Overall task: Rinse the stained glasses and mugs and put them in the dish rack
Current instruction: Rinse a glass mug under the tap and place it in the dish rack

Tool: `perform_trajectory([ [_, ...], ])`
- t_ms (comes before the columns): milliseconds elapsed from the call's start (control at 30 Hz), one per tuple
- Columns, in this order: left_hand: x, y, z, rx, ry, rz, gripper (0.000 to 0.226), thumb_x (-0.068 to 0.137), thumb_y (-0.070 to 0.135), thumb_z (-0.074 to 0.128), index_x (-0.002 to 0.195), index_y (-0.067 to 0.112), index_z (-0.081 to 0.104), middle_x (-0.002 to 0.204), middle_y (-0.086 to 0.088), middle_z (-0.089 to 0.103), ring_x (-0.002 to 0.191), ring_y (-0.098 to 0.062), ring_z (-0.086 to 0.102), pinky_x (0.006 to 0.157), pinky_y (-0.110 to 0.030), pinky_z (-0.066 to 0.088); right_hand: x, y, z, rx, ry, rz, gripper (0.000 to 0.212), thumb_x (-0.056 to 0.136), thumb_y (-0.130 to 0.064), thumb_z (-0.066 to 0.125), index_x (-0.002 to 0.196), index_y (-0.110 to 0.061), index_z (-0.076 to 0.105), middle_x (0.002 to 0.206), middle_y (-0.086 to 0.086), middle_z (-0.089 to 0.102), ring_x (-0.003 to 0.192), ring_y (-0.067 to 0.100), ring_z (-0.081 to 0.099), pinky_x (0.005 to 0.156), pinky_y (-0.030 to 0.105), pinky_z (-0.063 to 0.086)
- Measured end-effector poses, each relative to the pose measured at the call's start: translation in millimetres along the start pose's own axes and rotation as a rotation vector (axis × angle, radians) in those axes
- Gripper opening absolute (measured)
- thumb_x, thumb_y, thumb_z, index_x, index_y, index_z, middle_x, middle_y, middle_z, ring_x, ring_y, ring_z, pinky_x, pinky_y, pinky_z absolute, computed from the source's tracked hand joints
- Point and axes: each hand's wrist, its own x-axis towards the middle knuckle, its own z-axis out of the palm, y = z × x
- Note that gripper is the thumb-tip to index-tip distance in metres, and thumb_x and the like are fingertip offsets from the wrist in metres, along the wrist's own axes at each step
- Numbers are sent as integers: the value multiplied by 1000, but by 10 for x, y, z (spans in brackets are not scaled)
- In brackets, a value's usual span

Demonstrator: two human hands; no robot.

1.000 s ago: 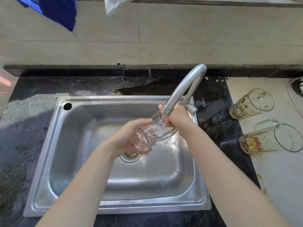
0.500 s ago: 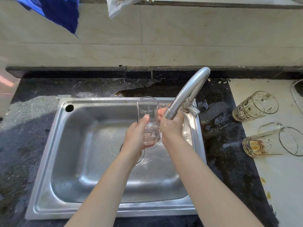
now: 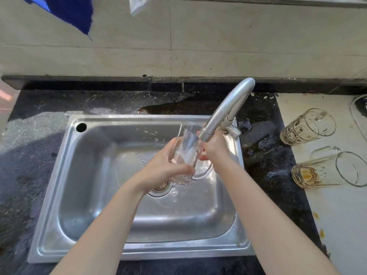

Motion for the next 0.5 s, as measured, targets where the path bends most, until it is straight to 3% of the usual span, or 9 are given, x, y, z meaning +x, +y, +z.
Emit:
perform_trajectory([
  [33, 4, 19, 5, 47, 10, -1, 70, 71, 11, 76, 129, 36, 46, 95, 2, 61, 74, -3, 63, 70, -17, 52, -12, -23, -6, 11, -29, 5, 30, 101, -23, 32, 77, -20, 49, 86, 11, 59, 74, 26, 58, 56, 34, 52],
  [100, 5, 26, 17, 168, 74, -26, 70, 69, 6, 77, 124, 36, 45, 96, -4, 54, 61, -6, 60, 55, -17, 49, -13, -54, -45, 82, -122, 39, 29, 100, -20, 35, 77, -18, 54, 80, 13, 62, 68, 27, 61, 64, 38, 53],
  [200, 12, -23, 25, 341, 143, -28, 70, 60, 14, 78, 118, 38, 46, 102, 3, 57, 61, -11, 63, 58, -21, 51, -40, -44, -114, 171, -284, 122, 29, 95, -11, 38, 76, -14, 59, 69, 7, 66, 62, 23, 64, 67, 38, 55],
  [300, 28, -51, 58, 394, 236, -15, 67, 55, 18, 78, 112, 37, 48, 90, 12, 62, 60, -11, 63, 58, -22, 52, -72, -8, -108, 239, -260, 94, 30, 93, -6, 37, 76, -12, 61, 79, 12, 67, 72, 27, 63, 77, 40, 55],
  [433, 75, -210, 86, 241, 289, -11, 69, 53, 9, 78, 111, 34, 50, 100, 11, 61, 82, -12, 64, 57, -29, 55, -129, 104, -98, 395, -218, -7, 18, 94, -10, 46, 85, -13, 60, 83, 14, 67, 69, 23, 64, 67, 32, 51],
  [500, 76, -326, 100, 224, 269, -21, 74, 52, 12, 79, 115, 34, 48, 108, 15, 60, 95, -7, 61, 66, -31, 57, -153, 217, -92, 394, -202, -19, 18, 95, -14, 47, 85, -12, 62, 78, 8, 68, 62, 15, 65, 59, 24, 51],
])
